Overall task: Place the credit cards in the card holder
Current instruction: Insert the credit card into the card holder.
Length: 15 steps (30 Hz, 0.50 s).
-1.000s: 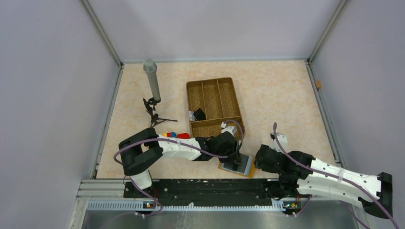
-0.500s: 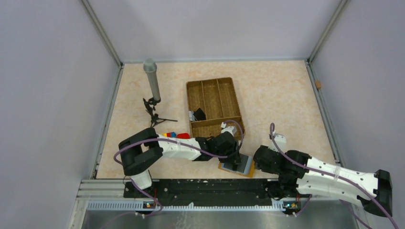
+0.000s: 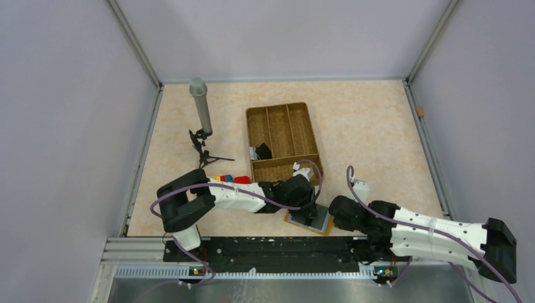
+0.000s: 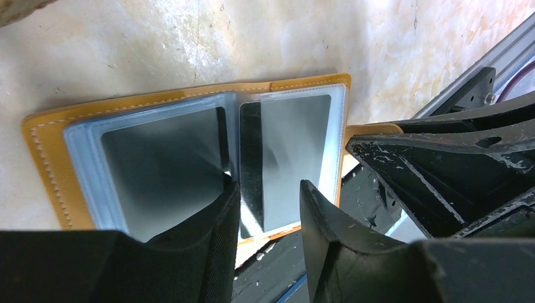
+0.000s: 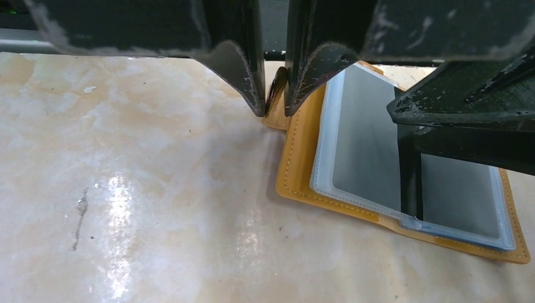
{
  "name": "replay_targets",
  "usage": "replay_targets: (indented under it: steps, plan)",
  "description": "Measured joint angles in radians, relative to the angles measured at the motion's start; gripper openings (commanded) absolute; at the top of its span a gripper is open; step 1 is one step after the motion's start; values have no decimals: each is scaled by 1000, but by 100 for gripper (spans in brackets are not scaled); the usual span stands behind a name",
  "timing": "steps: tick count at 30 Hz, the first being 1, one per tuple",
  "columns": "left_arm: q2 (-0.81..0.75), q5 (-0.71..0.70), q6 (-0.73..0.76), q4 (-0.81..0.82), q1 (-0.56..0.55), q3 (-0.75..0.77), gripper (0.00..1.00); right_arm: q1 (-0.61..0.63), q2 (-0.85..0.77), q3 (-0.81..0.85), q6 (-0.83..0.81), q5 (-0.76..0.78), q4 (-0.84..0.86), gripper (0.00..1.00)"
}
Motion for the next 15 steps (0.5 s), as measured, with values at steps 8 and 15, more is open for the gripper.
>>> replay_targets:
  steps: [8,15]
  plan:
    - [2,13,14,-6,-5,3,39,0,-1,-20,-2,-18,58,9]
    - [3,19,26,-4,-6,4,44,0,-1,-20,-3,-17,62,10]
